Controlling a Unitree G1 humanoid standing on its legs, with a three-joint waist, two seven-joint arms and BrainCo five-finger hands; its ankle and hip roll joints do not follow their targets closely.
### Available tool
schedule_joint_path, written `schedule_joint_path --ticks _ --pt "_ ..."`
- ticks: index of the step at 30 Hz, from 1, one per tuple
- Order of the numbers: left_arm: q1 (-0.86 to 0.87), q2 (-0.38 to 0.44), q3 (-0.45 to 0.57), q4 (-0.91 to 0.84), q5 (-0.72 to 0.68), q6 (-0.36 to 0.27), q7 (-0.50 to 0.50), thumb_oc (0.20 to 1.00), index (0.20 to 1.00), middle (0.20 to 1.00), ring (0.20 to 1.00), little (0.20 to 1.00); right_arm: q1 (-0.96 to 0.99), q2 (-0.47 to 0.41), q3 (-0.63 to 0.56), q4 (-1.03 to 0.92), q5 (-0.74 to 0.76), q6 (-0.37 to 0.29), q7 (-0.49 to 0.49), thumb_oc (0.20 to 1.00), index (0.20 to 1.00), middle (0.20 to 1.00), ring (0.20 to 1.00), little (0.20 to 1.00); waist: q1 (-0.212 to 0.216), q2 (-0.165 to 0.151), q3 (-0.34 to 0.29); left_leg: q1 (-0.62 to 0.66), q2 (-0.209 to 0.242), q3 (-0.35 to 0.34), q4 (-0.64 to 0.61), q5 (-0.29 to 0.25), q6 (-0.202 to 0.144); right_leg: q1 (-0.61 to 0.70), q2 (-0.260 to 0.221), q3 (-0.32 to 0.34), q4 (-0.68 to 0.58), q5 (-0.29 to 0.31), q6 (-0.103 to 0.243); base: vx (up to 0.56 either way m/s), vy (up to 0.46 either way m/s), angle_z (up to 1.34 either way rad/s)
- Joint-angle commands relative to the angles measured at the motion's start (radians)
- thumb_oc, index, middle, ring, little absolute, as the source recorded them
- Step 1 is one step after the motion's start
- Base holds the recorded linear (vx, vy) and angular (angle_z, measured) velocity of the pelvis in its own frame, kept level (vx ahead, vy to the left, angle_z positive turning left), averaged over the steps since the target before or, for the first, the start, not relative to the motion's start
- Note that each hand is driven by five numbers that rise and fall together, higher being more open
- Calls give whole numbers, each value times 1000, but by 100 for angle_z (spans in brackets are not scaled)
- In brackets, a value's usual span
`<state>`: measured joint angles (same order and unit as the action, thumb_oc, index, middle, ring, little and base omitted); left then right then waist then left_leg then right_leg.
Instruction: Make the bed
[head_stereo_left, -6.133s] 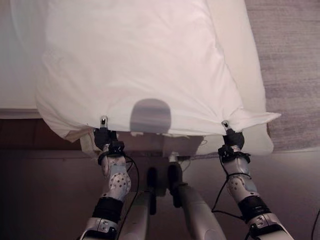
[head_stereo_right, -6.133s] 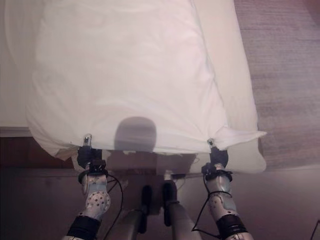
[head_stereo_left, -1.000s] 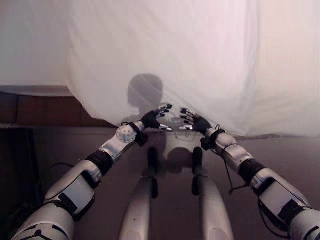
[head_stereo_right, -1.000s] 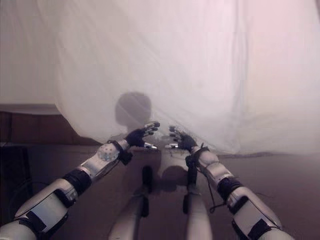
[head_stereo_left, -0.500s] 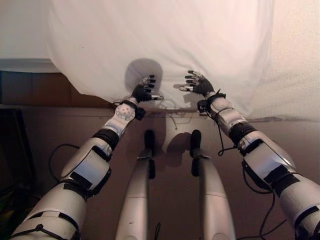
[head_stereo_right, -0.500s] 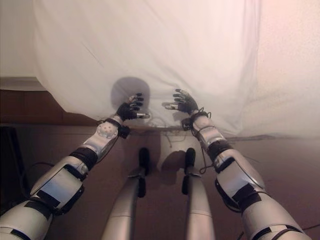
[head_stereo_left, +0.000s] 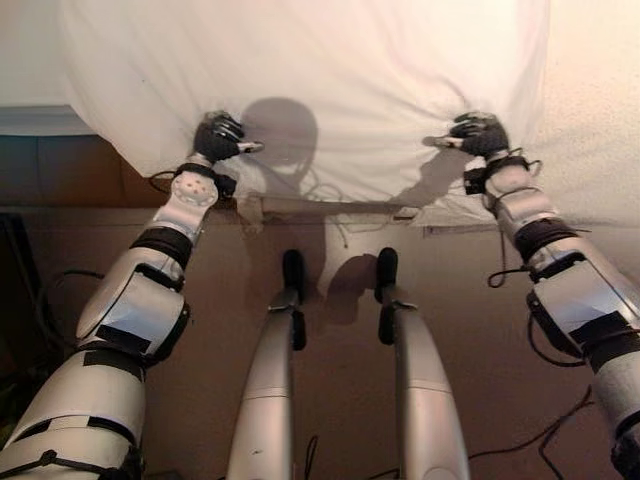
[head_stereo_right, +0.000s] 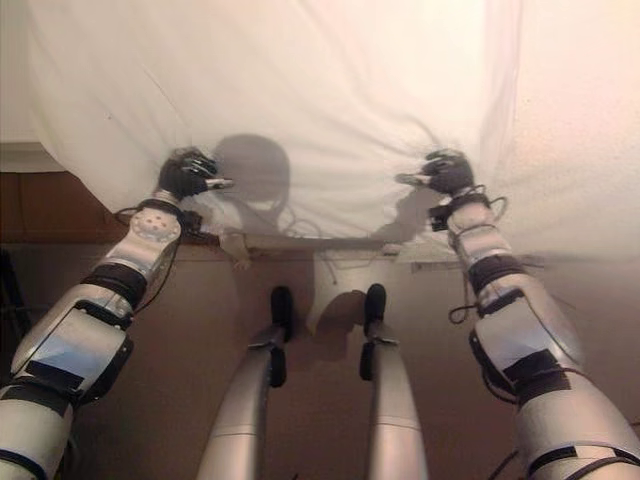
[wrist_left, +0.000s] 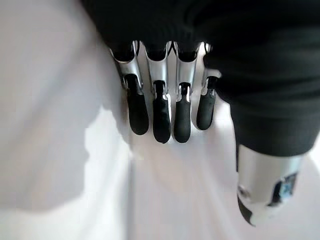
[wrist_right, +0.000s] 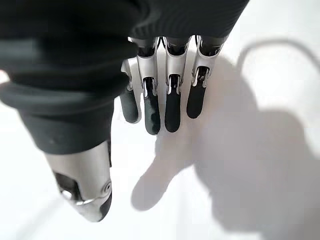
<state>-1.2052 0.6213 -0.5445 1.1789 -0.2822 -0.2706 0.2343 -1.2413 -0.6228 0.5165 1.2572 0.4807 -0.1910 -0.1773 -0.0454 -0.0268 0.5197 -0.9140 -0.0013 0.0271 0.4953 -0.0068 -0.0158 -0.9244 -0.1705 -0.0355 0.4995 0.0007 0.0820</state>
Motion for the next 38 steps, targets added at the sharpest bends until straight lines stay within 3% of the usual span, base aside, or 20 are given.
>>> schedule_joint_path --ticks 1,10,14,17,20,25,31,38 --pt "-67 77 62 78 79 25 78 1000 1000 1000 1000 1000 17 -86 -28 27 -63 -4 -51 1000 1000 1000 1000 1000 7 10 -10 88 -28 19 -22 -43 -35 110 2 -7 -80 25 41 10 -41 0" --pt "64 92 115 118 150 80 98 1000 1000 1000 1000 1000 170 -112 -98 49 -154 37 -83 1000 1000 1000 1000 1000 13 24 -45 289 -43 -8 -211 35 -41 316 15 -33 -233 65 42 28 -62 2" --pt "199 70 166 113 146 80 71 1000 1000 1000 1000 1000 291 -101 -139 44 -179 47 -71 1000 1000 1000 1000 1000 19 32 -97 437 -38 -24 -342 72 -42 448 20 -52 -324 92 51 95 -95 4" --pt "361 20 246 82 109 61 43 1000 1000 1000 1000 1000 438 -50 -189 4 -199 38 -61 1000 1000 1000 1000 1000 25 34 -149 552 -24 -38 -424 96 -42 564 31 -59 -390 98 50 80 -95 5" --pt "415 6 264 68 96 53 34 1000 1000 1000 1000 1000 484 -36 -205 -20 -200 34 -60 1000 1000 1000 1000 1000 26 33 -163 584 -20 -39 -447 102 -42 594 33 -59 -408 101 49 65 -57 3" --pt "742 -156 312 -90 126 4 1 1000 1000 1000 1000 1000 748 73 -283 -113 -240 5 -30 1000 1000 1000 1000 1000 41 34 -267 712 9 -57 -550 133 -49 718 47 -64 -494 107 49 67 -65 5" --pt "918 -260 353 -94 101 -9 -74 1000 1000 1000 1000 1000 918 160 -313 -134 -296 -1 4 1000 1000 1000 1000 1000 42 23 -341 787 16 -50 -544 109 -45 810 43 -65 -546 111 51 88 -8 6" --pt "978 -321 299 34 227 18 -150 1000 1000 1000 1000 1000 1025 251 -306 -45 -325 11 58 1000 1000 1000 1000 1000 42 12 -403 851 17 -39 -530 68 -29 875 40 -57 -543 97 52 91 25 -1"
